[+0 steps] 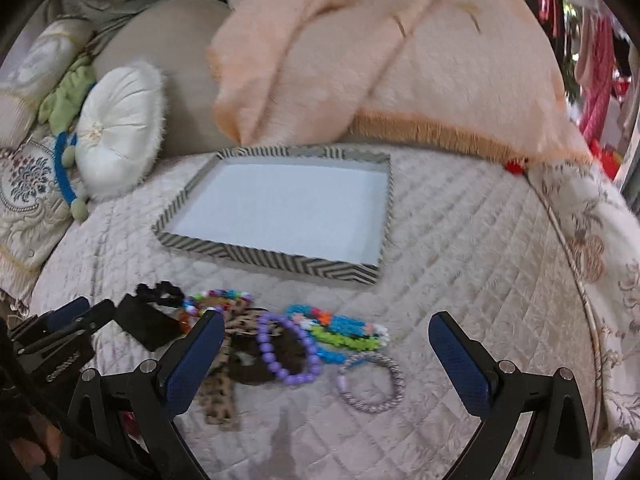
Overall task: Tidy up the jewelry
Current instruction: 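Move both grippers toward the jewelry lying beside the striped tray, then position the open left gripper over the black fabric pouch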
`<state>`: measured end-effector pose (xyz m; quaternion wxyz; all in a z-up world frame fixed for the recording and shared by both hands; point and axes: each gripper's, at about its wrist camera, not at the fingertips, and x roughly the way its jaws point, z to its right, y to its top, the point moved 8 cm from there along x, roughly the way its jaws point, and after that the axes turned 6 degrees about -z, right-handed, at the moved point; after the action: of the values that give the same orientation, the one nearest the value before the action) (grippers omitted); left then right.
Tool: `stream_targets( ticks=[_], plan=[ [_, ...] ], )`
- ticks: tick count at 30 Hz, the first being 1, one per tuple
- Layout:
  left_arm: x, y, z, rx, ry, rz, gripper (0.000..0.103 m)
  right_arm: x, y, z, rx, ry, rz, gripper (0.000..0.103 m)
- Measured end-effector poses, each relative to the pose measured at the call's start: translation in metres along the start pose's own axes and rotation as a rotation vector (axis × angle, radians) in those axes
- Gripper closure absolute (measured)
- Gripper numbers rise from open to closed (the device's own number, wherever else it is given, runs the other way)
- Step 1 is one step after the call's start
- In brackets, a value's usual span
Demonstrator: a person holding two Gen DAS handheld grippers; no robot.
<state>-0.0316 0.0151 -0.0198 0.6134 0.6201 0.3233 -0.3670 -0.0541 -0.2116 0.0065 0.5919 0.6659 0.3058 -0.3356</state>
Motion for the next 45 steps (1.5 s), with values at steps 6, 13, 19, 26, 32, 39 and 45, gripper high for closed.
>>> stream_targets(
  ticks=[6,13,19,26,32,39,45],
  plan=[
    [-0.003,-0.001,-0.007,-0.017,0.008,0.006,0.061,-0.004,-0.010,-0.011,-0.010,0.028,-0.014,0.001],
    [-0.006,-0.002,-0.007,-0.014,0.009,0.009,0.061,-0.005,-0.009,-0.013,-0.019,0.031,-0.011,0.001],
    [-0.006,-0.001,-0.006,-0.018,0.011,0.012,0.061,-0.002,-0.015,-0.021,-0.018,0.017,-0.017,0.001],
    [-0.007,-0.003,-0.007,-0.018,0.016,0.013,0.061,-0.005,-0.013,-0.017,-0.028,0.008,-0.013,0.001],
    [-0.007,-0.004,-0.008,-0.021,0.020,0.008,0.061,-0.004,-0.015,-0.022,-0.039,0.014,-0.019,0.001],
    [-0.007,-0.004,-0.008,-0.021,0.021,0.009,0.061,-0.003,-0.017,-0.022,-0.038,0.021,-0.030,0.001],
    [-0.007,-0.004,-0.004,-0.018,0.022,0.003,0.061,-0.003,-0.017,-0.024,-0.040,0.025,-0.034,0.001]
  ],
)
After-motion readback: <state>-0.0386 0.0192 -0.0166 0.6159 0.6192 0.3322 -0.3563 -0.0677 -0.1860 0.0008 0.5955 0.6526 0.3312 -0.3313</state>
